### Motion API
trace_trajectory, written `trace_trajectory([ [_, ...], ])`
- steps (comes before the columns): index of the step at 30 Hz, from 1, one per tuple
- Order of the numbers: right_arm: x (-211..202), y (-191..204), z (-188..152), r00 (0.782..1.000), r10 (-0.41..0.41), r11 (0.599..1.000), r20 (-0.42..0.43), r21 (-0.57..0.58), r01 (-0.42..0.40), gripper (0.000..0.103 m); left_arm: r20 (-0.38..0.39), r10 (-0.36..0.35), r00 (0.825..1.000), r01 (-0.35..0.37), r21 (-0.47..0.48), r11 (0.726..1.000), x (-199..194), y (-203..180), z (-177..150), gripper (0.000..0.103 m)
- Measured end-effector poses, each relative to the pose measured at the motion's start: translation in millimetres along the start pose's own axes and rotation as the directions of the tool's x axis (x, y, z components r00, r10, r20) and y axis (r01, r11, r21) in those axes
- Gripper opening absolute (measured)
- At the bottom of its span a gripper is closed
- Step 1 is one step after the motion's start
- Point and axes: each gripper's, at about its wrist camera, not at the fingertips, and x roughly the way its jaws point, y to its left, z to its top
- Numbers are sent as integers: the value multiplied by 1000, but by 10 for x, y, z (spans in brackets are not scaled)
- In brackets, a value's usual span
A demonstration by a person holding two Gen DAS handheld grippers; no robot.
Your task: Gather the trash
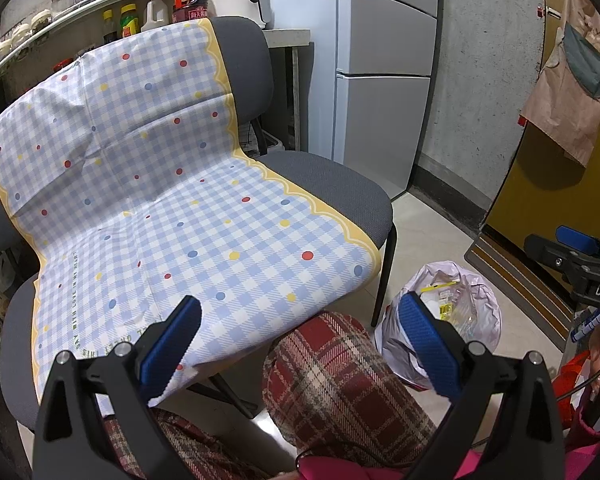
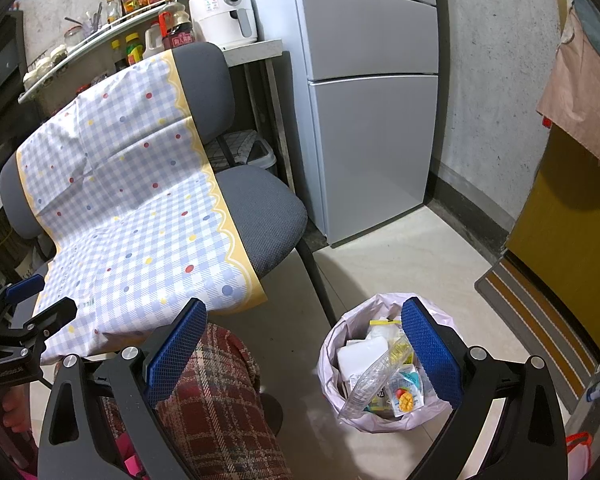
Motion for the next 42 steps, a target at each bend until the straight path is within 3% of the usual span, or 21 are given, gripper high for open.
trace_trajectory([
  [26,11,-27,11,1000,4,1000,-3,-3,-4,97,-6,1,1000,-1,5,1000,11,1,-4,96],
  [31,13,-17,17,1000,5,1000,-5,-3,-5,97,-3,30,1000,-30,33,999,51,14,-26,96],
  [34,28,-15,7,1000,5,1000,-6,-3,-5,97,25,81,996,-82,64,995,53,9,-45,96],
  [39,138,21,-33,999,40,999,-15,8,-40,97,-19,83,996,-83,34,996,180,163,-65,96],
  [42,277,200,-11,994,112,994,-17,2,-112,97,-58,102,993,-103,-25,994,313,424,-112,96],
])
